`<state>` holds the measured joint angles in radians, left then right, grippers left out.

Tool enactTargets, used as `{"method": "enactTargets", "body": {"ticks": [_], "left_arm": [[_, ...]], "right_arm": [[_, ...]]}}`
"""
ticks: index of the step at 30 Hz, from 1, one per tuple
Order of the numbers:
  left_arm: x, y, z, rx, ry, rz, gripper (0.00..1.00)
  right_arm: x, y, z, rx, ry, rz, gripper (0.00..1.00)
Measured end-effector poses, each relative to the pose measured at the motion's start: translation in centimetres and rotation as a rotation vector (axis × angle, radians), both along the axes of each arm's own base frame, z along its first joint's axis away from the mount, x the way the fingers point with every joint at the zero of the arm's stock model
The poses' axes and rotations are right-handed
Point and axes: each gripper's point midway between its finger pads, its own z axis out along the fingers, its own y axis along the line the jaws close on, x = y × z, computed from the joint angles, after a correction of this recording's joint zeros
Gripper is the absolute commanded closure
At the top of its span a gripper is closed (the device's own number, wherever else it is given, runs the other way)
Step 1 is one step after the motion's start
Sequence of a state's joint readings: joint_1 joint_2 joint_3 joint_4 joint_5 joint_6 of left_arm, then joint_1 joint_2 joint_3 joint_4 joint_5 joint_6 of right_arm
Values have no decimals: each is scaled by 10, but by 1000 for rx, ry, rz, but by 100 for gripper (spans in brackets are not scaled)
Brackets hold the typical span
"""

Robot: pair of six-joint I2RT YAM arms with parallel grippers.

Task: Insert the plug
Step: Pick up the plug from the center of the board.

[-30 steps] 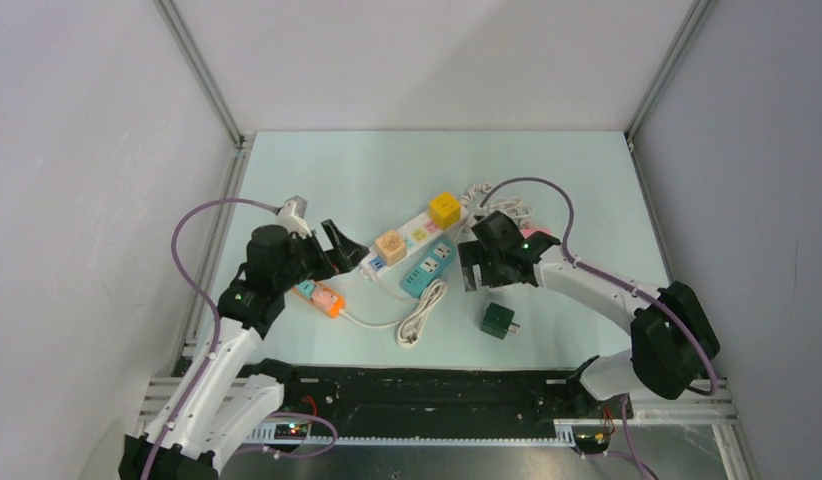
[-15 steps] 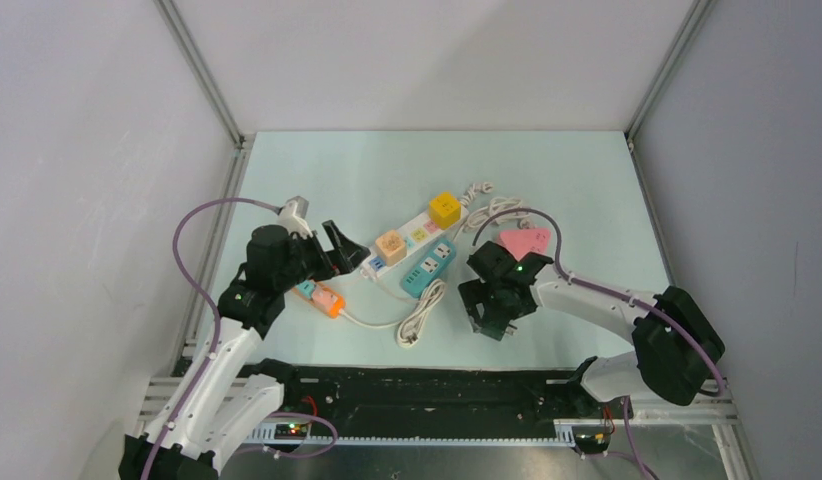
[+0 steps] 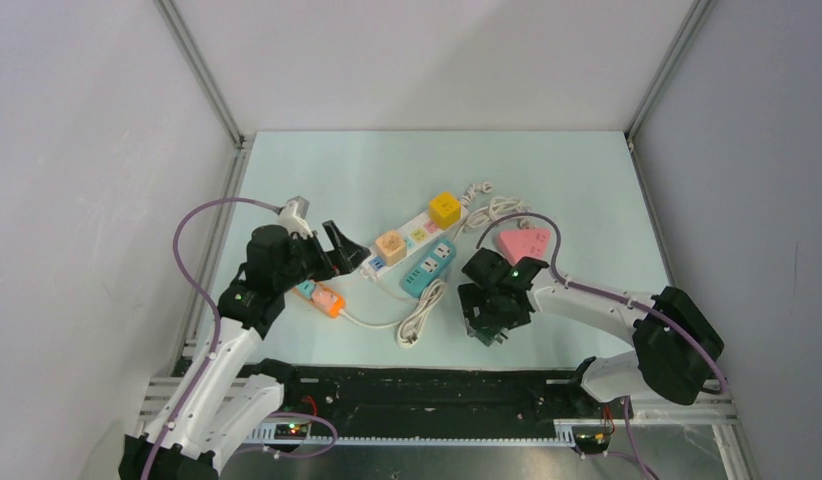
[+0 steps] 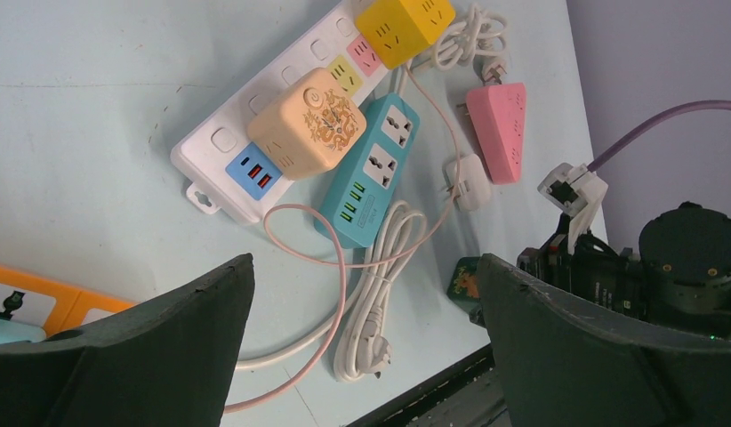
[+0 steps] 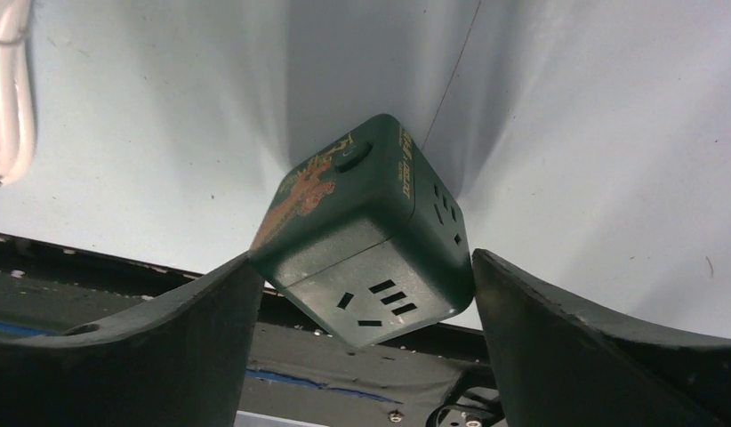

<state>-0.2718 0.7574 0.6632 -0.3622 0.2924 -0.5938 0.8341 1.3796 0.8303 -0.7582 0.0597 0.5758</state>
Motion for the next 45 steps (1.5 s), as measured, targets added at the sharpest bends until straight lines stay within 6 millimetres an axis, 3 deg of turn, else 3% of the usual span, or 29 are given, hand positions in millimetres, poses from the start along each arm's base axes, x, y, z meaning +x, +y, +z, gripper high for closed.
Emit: {"method": "enactTargets", "body": {"ticks": [3,9,12,14,18,20,24,27,32,38,41,45], "left_arm": [[0,0,0,0,0,0,2],[0,0,0,0,0,0,2],[0,0,0,0,0,0,2],[0,0,0,0,1,0,2],[0,0,0,0,1,0,2],[0,0,0,0,1,-1,2],[0,0,0,-1,1,-1,2],[-1,-1,0,-2,2,-4,2],[-3,-6,0,-4,3,-25,2],[-16,-31,1,-39,27,-132,2],[-19,-45,13,-113,51,-169,2],[-23,-61,47,-223,30,-225,2]], "right_arm": [[-1,-1,-2,-22,-17,-4,1],[4,-6,-3,-59,-51,73,2],[-3,-3,-7,-47,-14,166,4],[-9,2,-9,-25,19,223,10],[-15,5,-9,-8,39,281,40],[-14,6,-9,-5,34,284,50],[-6,10,-7,0,-2,254,61],[3,16,0,20,-59,224,62],[25,44,41,164,-267,209,63],[36,89,114,435,-510,339,60],[32,107,151,569,-627,473,60],[23,123,187,704,-753,635,60]]}}
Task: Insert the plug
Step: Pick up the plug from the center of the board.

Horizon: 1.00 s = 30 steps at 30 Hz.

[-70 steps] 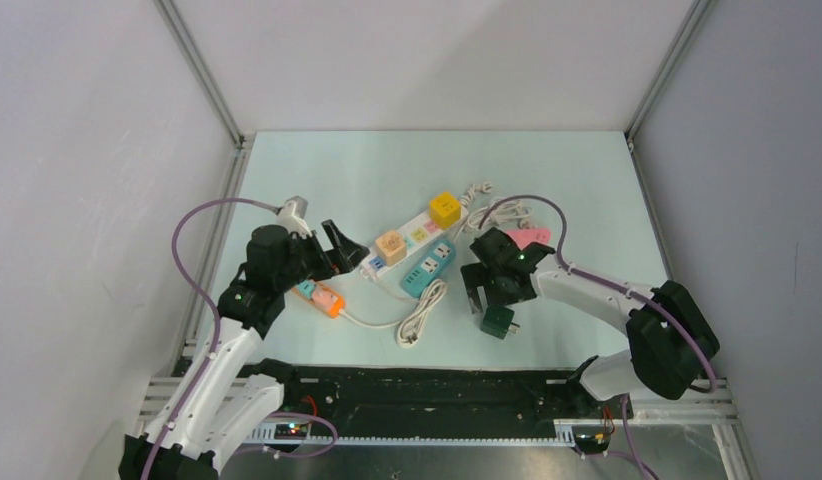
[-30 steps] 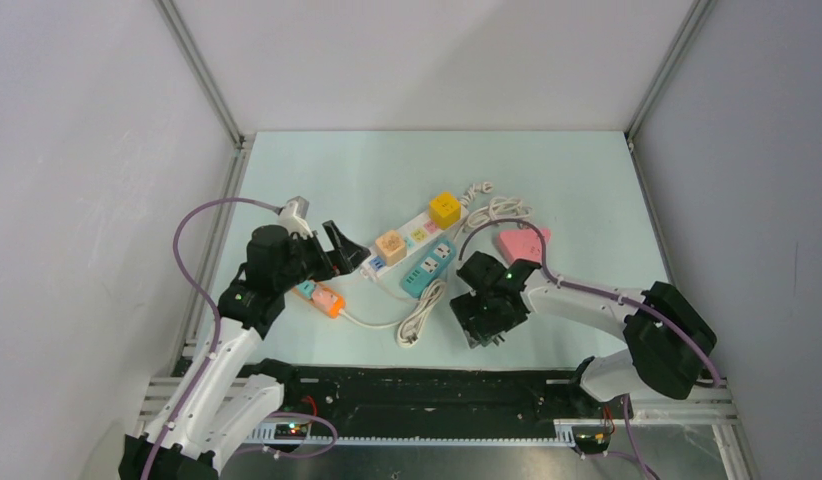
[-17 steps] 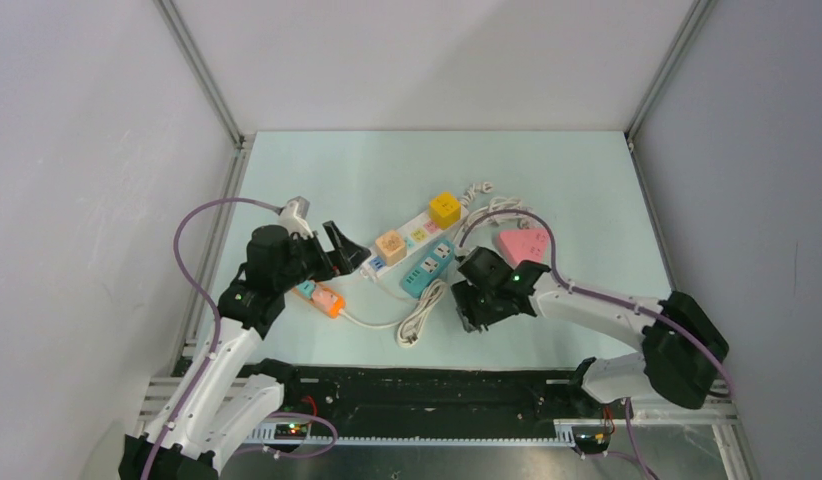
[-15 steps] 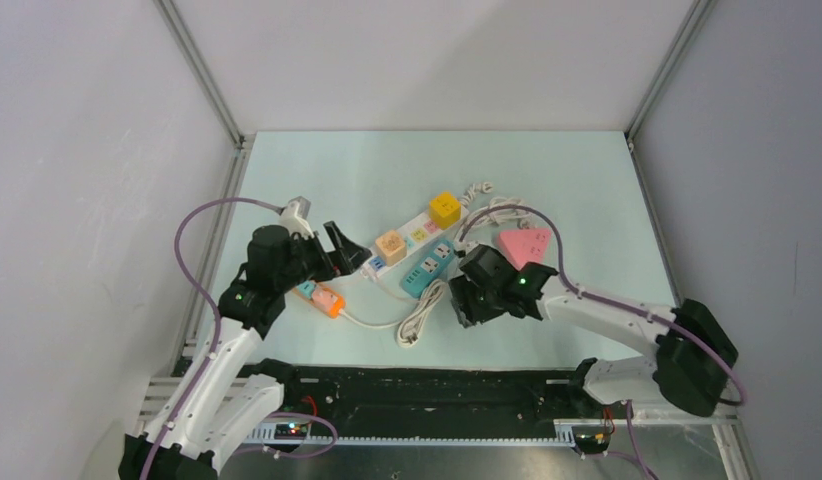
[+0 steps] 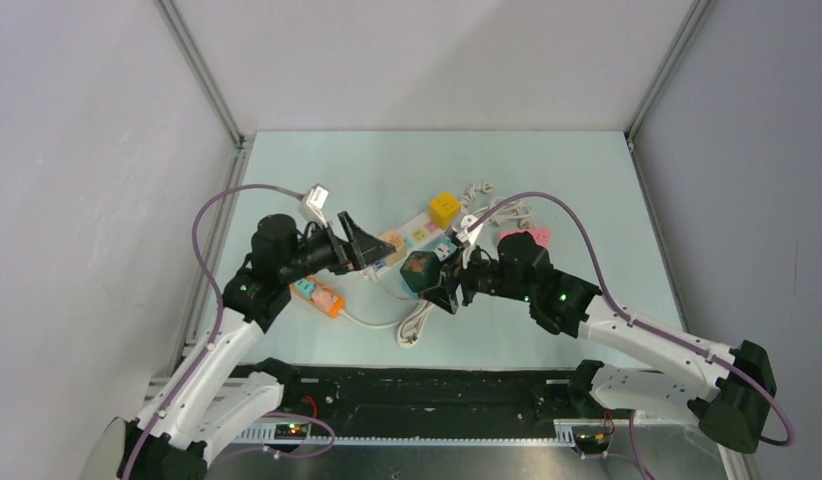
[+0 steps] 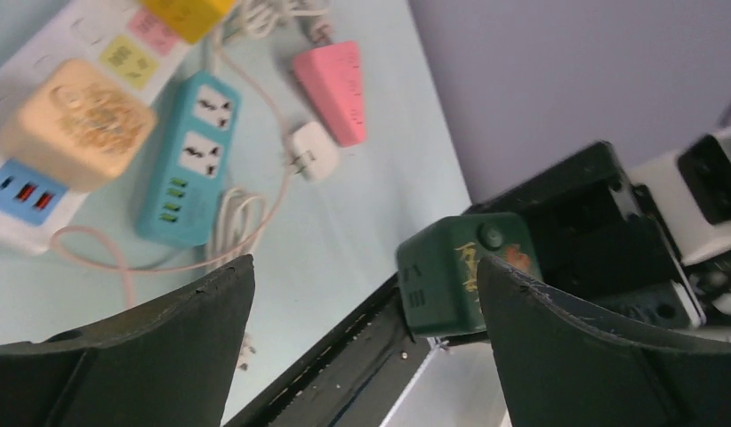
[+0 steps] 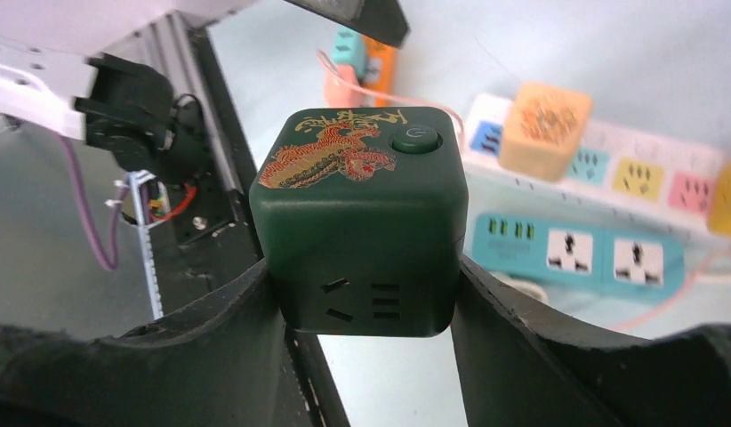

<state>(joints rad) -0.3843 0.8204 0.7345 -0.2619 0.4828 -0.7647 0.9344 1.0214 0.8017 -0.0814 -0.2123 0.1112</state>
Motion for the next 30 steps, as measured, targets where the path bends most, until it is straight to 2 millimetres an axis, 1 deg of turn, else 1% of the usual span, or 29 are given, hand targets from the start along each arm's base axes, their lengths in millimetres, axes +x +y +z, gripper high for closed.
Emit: {"method": "enactTargets", "body": {"ticks": [4,7,9,12,15,19,25,27,28,29,30], "left_arm": [[-11,-9,29,-48,-102,-64,2],[-25,-12,54,-86,-234,-120,2],[-32,-12,66,-108,-320,-146,2],[-44,-18,79,-130,-430,-209,2],[-55,-28,87,-141,-504,-291,2],[-71,-45,89,-146,-559,-414,2],[-93,-64,96,-151,-654,-552,2],[-97,-68,97,-152,-675,-577,6],[-98,-70,97,-151,-685,-586,14],[-98,-71,96,-149,-689,-593,17],[-98,-73,94,-145,-688,-601,24]], "right_arm": [[-3,8,24,101,-61,112,59],[-3,10,42,176,-89,175,59],[-5,9,55,227,-103,227,59],[-12,7,75,305,-113,309,59],[-21,5,87,358,-104,391,59],[-38,6,90,379,-66,499,59],[-49,7,89,387,-24,572,58],[-52,7,89,390,-12,587,58],[-52,7,89,390,-6,591,58],[-53,7,89,392,-5,596,58],[-54,7,90,392,-3,599,57]]}}
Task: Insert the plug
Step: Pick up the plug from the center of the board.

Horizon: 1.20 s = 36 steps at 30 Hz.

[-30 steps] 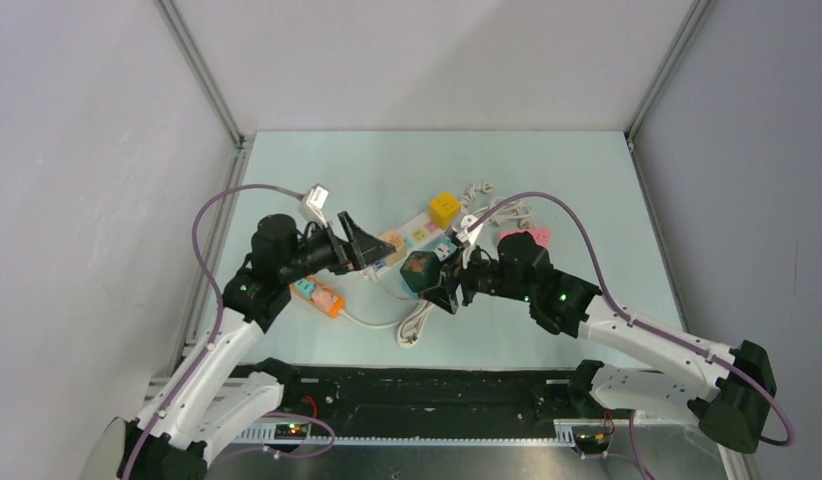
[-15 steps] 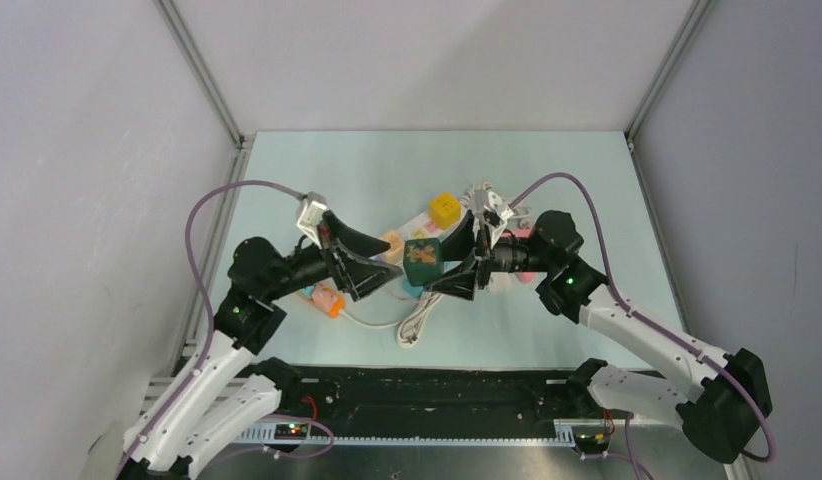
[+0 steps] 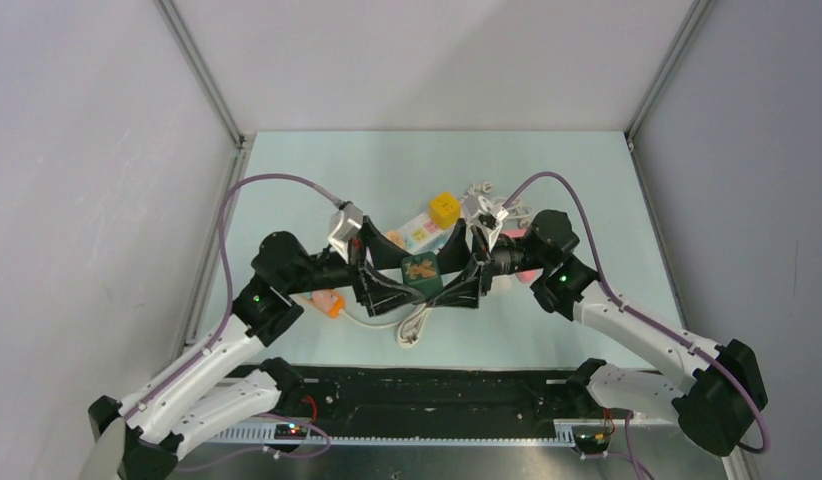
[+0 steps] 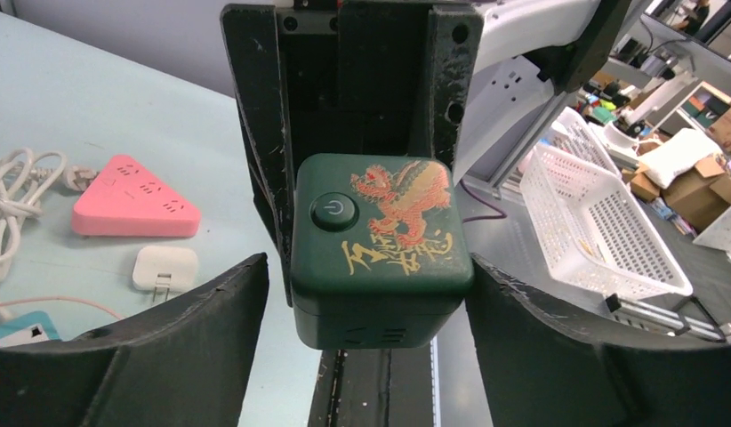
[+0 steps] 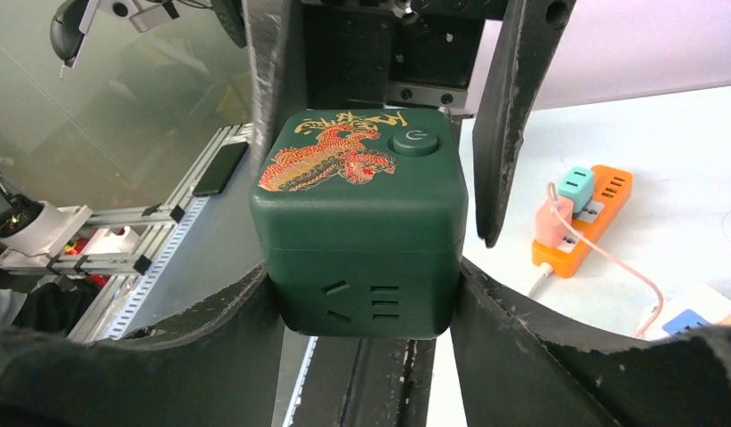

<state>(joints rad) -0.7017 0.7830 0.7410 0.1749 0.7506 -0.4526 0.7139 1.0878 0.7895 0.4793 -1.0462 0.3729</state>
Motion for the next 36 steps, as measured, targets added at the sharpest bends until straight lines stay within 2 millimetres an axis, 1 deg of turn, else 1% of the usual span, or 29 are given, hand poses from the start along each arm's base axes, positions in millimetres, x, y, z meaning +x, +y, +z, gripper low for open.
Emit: {"method": "enactTargets", "body": {"ticks": [3,5,6,7,8,9,10,11,12,13,15,17,18,19,20,21,23,27,31,34,36], "left_arm": [[0,-4,-5,13,-4,-14,31],[0,-4,-5,15,-8,-17,37],[0,-4,-5,15,-13,-18,45],[0,-4,-5,15,-17,-16,49],[0,-4,-5,15,-19,-15,63],[1,-4,-5,16,-23,-12,69],[1,-4,-6,18,-19,-10,81],[1,-4,-6,19,-17,-9,86],[1,-4,-7,20,-16,-9,95],[2,-4,-7,20,-16,-8,98],[2,-4,-7,20,-15,-6,100],[4,-4,-7,20,-14,2,100],[5,-4,-7,20,-14,7,100],[5,-4,-6,19,-14,13,100],[8,-4,-7,19,-16,26,100],[11,-4,-6,19,-22,44,100],[18,-4,-8,23,-33,85,100],[30,-2,-13,36,-43,153,100],[44,1,-21,55,-53,222,100],[52,2,-29,80,-71,261,100],[56,4,-37,107,-96,274,100]], "right_arm": [[-2,0,0,-3,9,8,56],[-1,-1,0,-7,21,6,54],[0,-1,-1,-8,28,3,52],[1,-1,-1,-11,38,2,51],[2,-1,-1,-11,41,0,49],[3,-1,-2,-13,44,-1,47],[4,-1,-2,-15,45,0,45],[4,0,-3,-18,49,1,45],[5,0,-3,-22,52,2,45],[5,0,-3,-26,54,1,46],[5,1,-2,-35,58,2,45],[7,1,-2,-46,61,0,36],[8,1,-2,-52,65,-4,26],[9,2,-3,-57,67,-9,19],[13,3,-4,-63,74,-34,8],[17,4,-5,-72,87,-63,2],[26,5,-13,-101,115,-117,1],[42,3,-30,-158,161,-218,1],[52,-3,-45,-213,193,-277,0],[58,-13,-53,-253,211,-333,0],[66,-26,-53,-269,230,-392,1]]}}
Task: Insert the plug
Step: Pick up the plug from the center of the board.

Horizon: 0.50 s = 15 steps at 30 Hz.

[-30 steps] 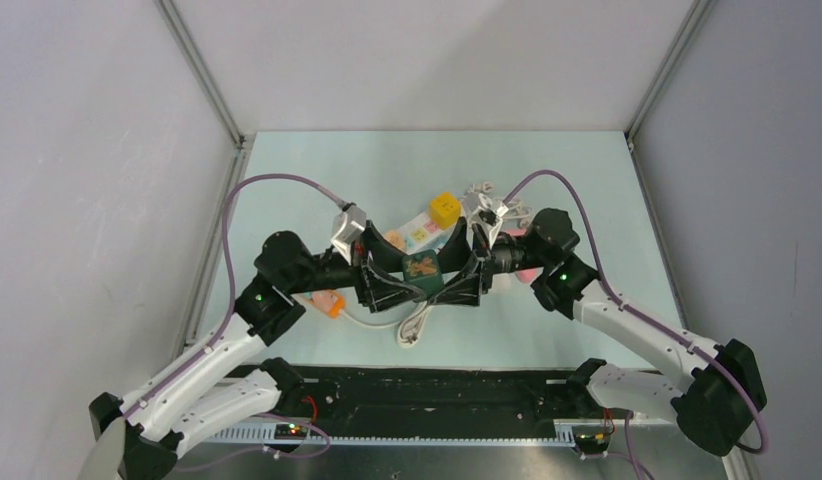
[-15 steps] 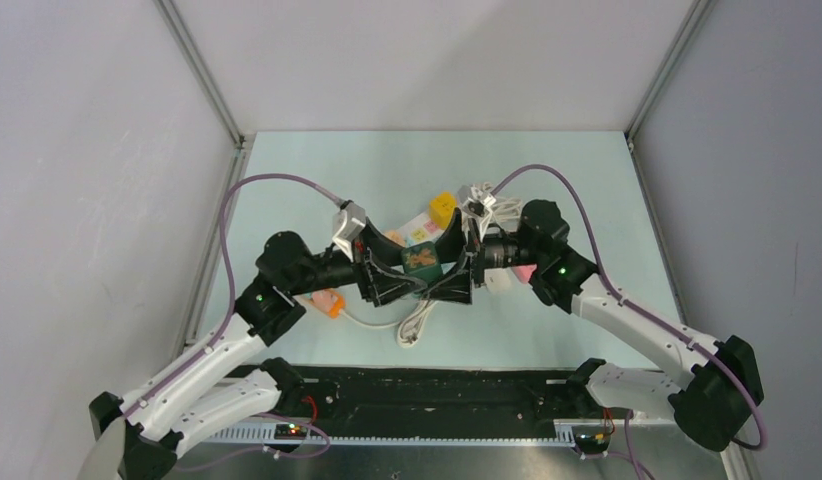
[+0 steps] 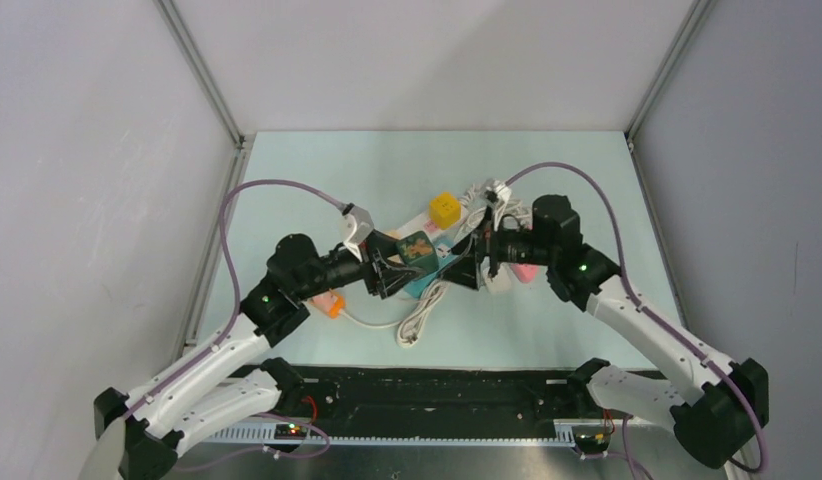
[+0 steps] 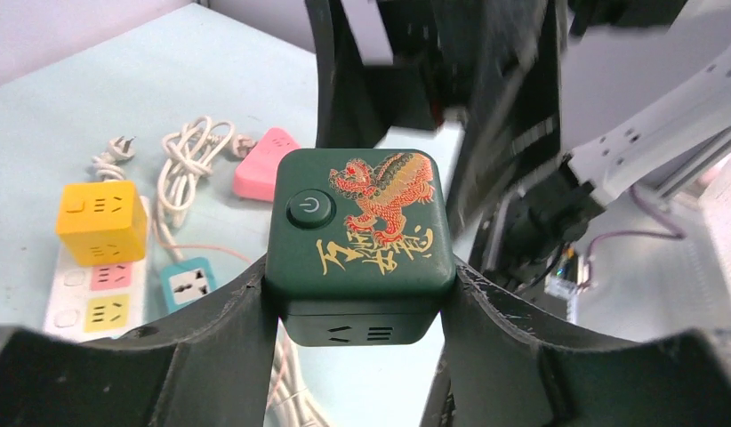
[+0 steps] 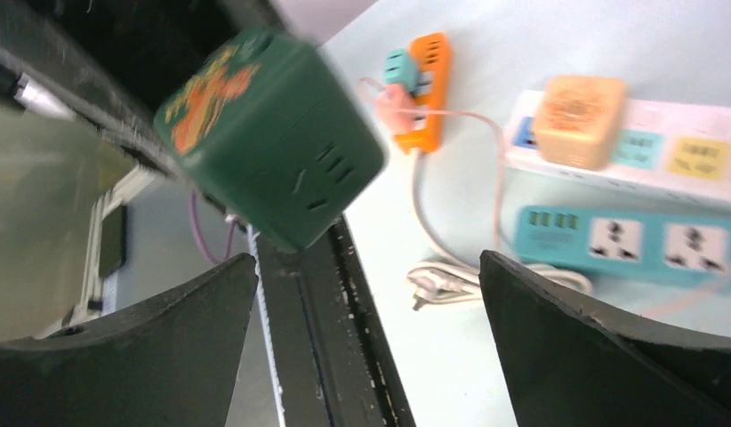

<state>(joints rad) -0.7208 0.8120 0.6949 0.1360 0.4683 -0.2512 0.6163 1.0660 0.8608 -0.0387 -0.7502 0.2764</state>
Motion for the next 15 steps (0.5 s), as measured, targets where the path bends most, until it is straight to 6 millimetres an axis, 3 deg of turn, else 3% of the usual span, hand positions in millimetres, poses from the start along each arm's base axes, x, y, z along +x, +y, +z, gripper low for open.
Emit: {"method": "enactTargets", "body": {"ticks": [2,6,10,15], "left_arm": [[0,0,-8,32,-30,-6,100],[-1,-3,-25,106,-87,-30,100],[2,-6,-41,182,-120,-35,100],[9,-7,-52,260,-121,-26,100]], "right_arm": [[13,-16,5,-25,31,-89,1],[31,-27,32,-36,55,-216,1],[24,-17,42,-73,80,-269,1],[24,-2,33,-200,96,-361,1]]}}
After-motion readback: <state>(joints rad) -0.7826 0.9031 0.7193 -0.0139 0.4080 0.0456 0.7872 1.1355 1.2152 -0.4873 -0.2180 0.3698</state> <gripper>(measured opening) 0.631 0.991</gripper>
